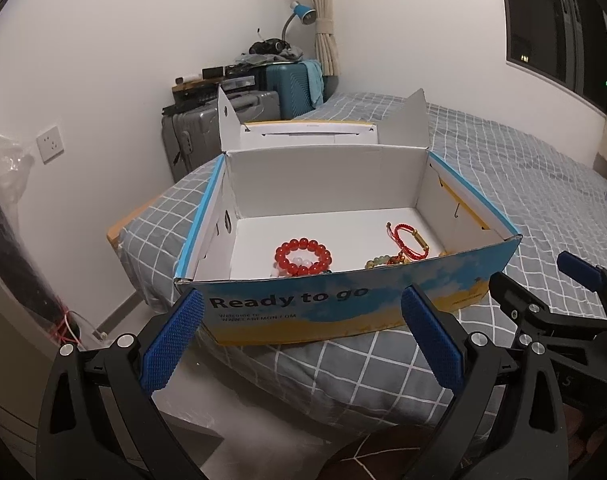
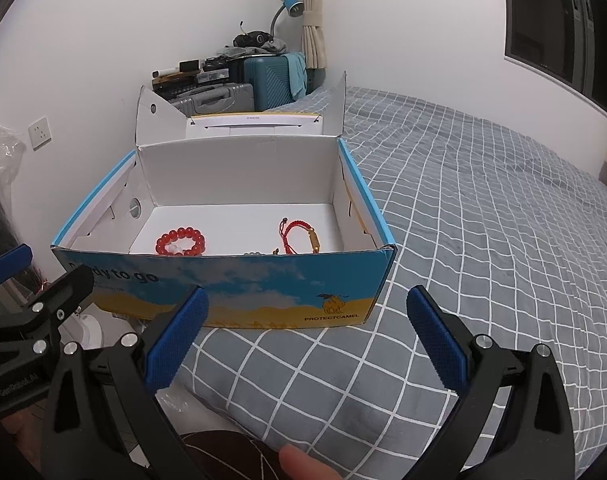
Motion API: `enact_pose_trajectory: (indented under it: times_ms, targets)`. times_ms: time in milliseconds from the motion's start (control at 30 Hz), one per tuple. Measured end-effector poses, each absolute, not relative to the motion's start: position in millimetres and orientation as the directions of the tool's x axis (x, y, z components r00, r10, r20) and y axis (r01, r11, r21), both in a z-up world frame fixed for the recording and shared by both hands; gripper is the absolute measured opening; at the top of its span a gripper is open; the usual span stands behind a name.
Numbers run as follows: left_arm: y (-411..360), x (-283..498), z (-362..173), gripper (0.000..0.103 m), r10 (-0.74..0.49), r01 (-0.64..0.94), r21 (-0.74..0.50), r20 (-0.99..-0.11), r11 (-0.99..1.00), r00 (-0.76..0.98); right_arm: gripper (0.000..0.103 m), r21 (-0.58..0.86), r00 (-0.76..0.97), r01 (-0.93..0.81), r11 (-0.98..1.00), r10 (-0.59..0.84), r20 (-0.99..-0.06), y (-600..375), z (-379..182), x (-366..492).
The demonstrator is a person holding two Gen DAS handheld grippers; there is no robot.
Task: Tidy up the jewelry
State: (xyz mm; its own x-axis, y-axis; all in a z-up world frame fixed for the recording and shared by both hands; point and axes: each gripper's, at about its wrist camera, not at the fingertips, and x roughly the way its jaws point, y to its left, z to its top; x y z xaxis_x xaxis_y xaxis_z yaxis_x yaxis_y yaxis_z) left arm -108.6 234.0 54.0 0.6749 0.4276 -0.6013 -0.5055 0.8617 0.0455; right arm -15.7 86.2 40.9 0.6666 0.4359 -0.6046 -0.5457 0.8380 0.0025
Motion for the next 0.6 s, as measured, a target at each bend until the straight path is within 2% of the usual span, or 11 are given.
enact_pose_trajectory:
  times_ms: [367, 600]
  targets:
    - [240.5, -103.4, 51.6, 0.097, 0.408, -0.516, 0.018, -0.638, 0.856, 0.654, 0.095, 0.008, 0.661, -0.543, 0.84, 0.434, -0.612, 85.4, 37.3, -13.2]
    - [238.0, -103.3, 53.3, 0.097, 0.413, -0.518, 0.015, -0.624, 0.855, 0.664, 0.095, 0.009, 0.66, -0.543, 0.84, 0.433, -0.614, 86.1, 36.1, -12.7]
